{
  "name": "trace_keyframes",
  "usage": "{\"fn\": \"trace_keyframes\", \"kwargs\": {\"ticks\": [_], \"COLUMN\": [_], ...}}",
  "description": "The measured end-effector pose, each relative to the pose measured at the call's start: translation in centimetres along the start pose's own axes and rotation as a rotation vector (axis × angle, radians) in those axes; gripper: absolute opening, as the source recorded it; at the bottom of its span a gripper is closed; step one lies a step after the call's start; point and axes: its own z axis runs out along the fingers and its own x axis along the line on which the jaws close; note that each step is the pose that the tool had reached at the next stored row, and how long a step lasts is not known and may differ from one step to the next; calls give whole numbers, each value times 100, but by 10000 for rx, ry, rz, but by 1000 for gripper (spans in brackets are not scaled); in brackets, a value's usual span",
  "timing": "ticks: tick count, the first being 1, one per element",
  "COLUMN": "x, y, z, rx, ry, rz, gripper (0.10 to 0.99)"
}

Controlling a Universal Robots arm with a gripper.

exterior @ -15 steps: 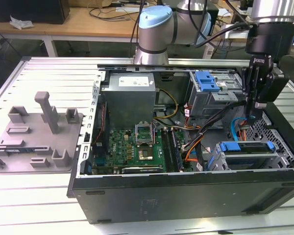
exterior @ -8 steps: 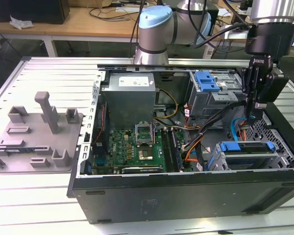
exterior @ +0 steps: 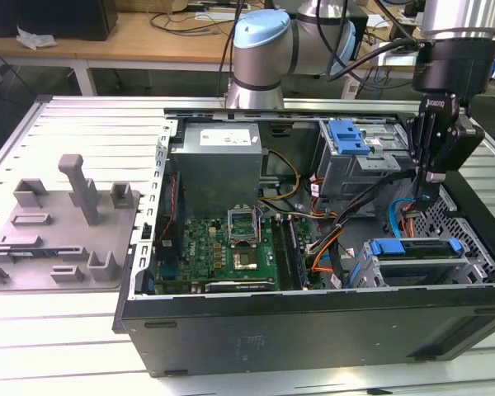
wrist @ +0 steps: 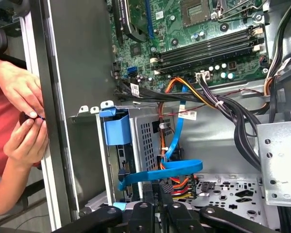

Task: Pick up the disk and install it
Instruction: 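Insert the first disk wire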

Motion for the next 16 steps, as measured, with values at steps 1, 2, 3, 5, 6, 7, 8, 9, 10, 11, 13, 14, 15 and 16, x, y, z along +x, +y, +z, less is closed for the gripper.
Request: {"fn": "trace_keyframes", "kwargs": {"ticks": [1,2,3,5,6,7,8,9,10,11,13,14,15,16], "x": [0,0,0,9,34,51,74,91,108,119,142,144,148,154], "y": [0,0,0,-2,-6,-9,-16,-26,-40,-58,-74,-75,-76,-77], "z": [0,0,0,8,19,28,41,51,60,64,76,77,80,82], "rx": [-5,-6,-5,-5,-6,-7,-9,-12,-15,-17,-16,1,7,10], "ry": [5,8,13,13,15,14,13,14,14,16,-47,-149,-239,-335], "rz": [-2,-3,-3,-5,-1,0,2,2,1,0,7,20,29,37], "gripper": [165,165,165,165,165,165,165,165,165,165,165,165,165,165]}}
